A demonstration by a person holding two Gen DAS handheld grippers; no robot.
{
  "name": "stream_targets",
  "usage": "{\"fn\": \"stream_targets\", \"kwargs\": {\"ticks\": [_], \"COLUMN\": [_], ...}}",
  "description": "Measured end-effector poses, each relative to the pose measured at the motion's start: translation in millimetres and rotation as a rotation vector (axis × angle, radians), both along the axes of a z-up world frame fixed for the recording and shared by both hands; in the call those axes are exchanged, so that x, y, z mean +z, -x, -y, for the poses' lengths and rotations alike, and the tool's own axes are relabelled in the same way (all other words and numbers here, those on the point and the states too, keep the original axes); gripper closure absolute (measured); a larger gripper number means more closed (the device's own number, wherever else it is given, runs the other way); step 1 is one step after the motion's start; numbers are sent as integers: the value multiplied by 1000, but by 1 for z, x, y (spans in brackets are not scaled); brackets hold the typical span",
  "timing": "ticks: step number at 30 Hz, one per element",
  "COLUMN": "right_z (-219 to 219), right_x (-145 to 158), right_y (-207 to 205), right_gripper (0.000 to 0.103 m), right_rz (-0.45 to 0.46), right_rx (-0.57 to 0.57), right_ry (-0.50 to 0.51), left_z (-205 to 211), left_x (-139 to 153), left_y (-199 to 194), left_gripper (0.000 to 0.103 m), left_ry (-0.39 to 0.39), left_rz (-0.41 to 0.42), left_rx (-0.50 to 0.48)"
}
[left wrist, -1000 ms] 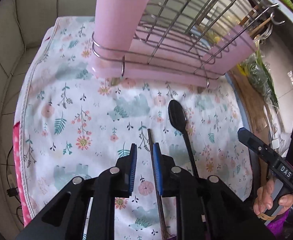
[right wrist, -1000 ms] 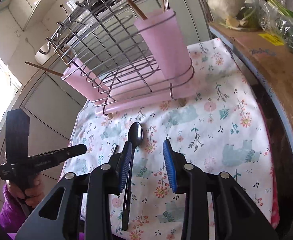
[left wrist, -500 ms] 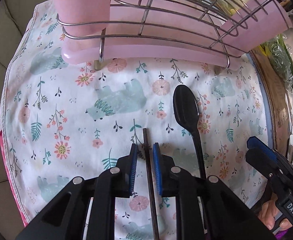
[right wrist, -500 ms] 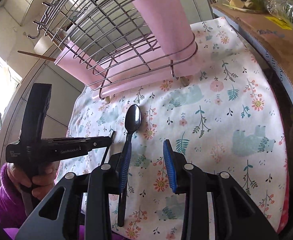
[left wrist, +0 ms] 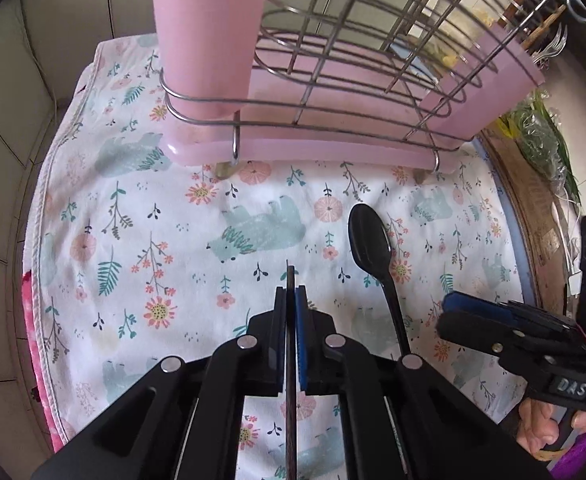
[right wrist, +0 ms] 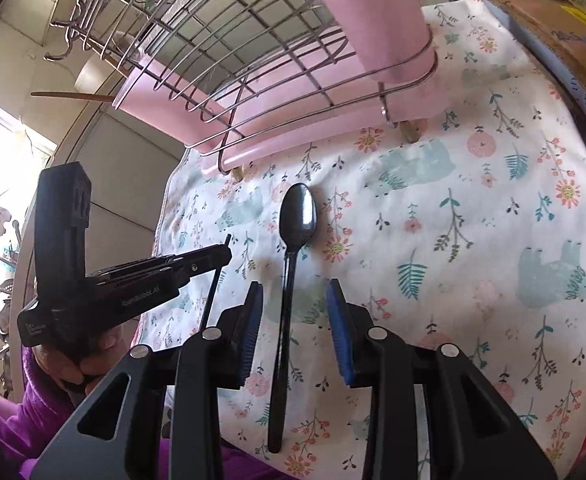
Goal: Organize utensils
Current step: 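Grasp a thin chopstick with the left tool while the right tool grasps the black spoon, then lift the chopstick and black spoon and carry them above the pink cup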
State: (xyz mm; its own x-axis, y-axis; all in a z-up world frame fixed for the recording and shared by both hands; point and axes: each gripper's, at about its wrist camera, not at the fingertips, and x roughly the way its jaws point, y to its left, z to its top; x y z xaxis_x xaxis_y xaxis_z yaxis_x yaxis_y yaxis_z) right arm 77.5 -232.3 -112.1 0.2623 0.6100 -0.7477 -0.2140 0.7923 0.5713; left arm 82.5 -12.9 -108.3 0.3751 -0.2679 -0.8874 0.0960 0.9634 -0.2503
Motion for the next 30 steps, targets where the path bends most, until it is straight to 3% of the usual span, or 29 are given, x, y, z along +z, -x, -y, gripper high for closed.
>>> {"fn": "stream_targets", "kwargs": {"ticks": [9,12,13,15,16,21,30], "right_z": [-26,-31,-32,-34,-34,-30,3], "right_x": [-26,-34,-33,-34,-34,-13,63], "right_y": [-46,-51,-51,-51,-49,-24,34], "right_gripper": [70,70,72,91,94,97,97], "right_rz": [-179,-203,-195,-178,-168,-16,349], "right_rx": [33,30,28,35,29,8,-112], "right_ry": [36,18,11,2,-6,-50,-106], "left_z": [-30,-40,-42,-46,-47,-49,-49], "left_x": [19,22,22,24,24,35,82], "left_y": [17,19,20,22,23,28,58], "left_gripper": [99,99,99,99,99,99,99], "left_ry": [89,105,109,115,118,143,185], "left_rz": [69,73,74,77,81,124,281], "left_rx": [11,20,23,30,33,59,105]}}
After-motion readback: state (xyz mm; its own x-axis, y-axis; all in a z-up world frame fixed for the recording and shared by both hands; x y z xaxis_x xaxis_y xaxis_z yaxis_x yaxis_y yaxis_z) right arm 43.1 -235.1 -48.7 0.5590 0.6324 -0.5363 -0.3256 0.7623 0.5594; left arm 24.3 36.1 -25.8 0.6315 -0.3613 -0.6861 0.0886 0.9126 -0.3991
